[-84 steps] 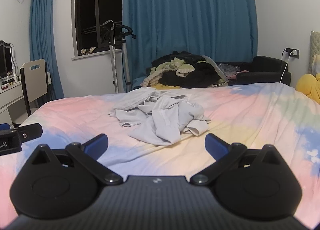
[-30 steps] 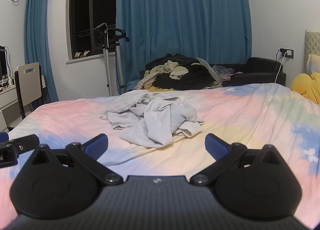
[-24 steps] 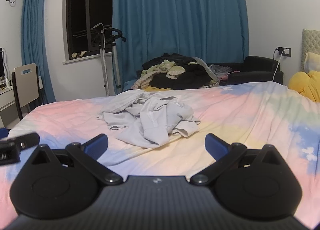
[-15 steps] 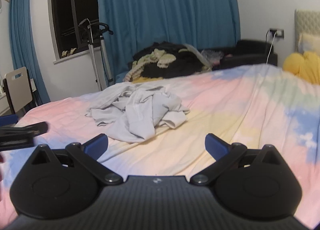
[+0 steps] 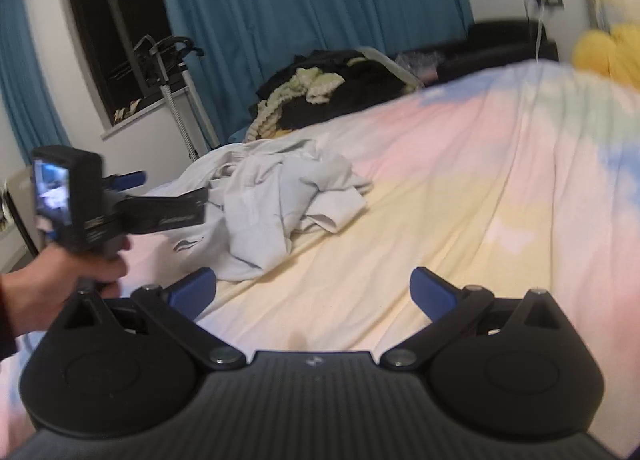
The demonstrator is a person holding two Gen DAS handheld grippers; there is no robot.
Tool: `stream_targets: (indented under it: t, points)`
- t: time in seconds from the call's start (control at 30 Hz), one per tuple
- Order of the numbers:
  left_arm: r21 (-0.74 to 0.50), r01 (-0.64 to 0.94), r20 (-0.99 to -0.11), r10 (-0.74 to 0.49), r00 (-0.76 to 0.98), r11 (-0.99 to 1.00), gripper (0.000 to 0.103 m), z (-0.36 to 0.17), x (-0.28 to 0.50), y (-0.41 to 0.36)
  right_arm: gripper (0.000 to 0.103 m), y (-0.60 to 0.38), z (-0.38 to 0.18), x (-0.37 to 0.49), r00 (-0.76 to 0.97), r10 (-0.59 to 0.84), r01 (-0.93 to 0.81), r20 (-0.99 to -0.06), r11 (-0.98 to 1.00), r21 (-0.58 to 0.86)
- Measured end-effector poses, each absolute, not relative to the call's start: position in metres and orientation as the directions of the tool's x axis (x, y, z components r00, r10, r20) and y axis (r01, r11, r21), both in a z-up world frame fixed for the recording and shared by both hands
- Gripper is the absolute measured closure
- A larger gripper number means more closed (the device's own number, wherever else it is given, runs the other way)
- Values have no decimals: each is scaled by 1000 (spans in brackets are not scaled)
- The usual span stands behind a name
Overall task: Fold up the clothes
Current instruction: 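Grasp the grey T-shirt with the left gripper and lift it up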
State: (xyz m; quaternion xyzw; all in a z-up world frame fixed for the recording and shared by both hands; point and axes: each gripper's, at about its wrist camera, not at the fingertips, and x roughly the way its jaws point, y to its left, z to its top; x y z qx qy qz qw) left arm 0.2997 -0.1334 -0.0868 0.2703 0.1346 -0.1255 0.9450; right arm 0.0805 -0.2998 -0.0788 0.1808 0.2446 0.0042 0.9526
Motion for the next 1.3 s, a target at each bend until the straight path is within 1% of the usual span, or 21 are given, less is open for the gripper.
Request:
stream_targets:
  t: [0.03,0.17,0.2,0.23,0.27,0.33,0.4,0.47,0.53,0.77,0.87,0.97,1.07,1.17,1.23,1.3]
  points:
    - [502,312,-320,-161,933,807,15,-90,311,-139,0,-302,-82,84,879,99,84,-466,931,355]
    - [546,304,-320,-141,937,781,21,-92,355,-151,0,-306,-95,97,865,112,99,-489,918,385]
    - [551,308,-336,-131,933,776,28,-93,365,-151,0,-307,-96,99,865,114,99,-488,916,390]
    - [545,320,-366,-123,922,775,39,-96,374,-150,0,-308,-98,100,866,116,99,-487,914,394]
    - [539,332,-395,-115,911,774,46,-98,383,-150,0,-308,-99,102,867,117,97,-484,914,394]
    - [520,356,-453,-102,886,777,85,-101,391,-148,0,-308,-102,105,869,115,94,-481,916,390]
    - [481,342,-454,-105,885,807,92,-94,383,-142,0,-308,-104,107,868,112,96,-483,918,386]
    - [432,336,-450,-123,884,837,93,-80,367,-134,0,-307,-103,105,875,110,83,-472,925,370]
    - [396,347,-447,-152,882,850,95,-57,342,-126,0,-301,-99,101,890,94,62,-447,944,323]
    - [238,385,-396,-273,877,892,95,43,229,-83,0,-284,-83,88,927,89,-2,-364,972,233]
    - [175,402,-375,-317,871,899,95,77,172,-64,0,-277,-73,77,939,111,-43,-325,977,207]
    - [103,398,-353,-341,871,911,95,98,116,-42,0,-272,-61,63,948,150,-97,-279,976,196]
    - [-9,361,-363,-340,867,932,95,102,66,-15,0,-267,-50,49,951,175,-136,-253,977,165]
    - [-68,300,-390,-302,870,951,95,84,31,10,0,-264,-41,37,943,219,-180,-252,969,168]
    - [-50,241,-429,-239,871,969,95,61,20,20,0,-259,-35,31,938,235,-205,-255,969,141]
    - [-11,194,-466,-177,867,981,95,36,11,22,0,-252,-36,30,919,264,-238,-293,964,122]
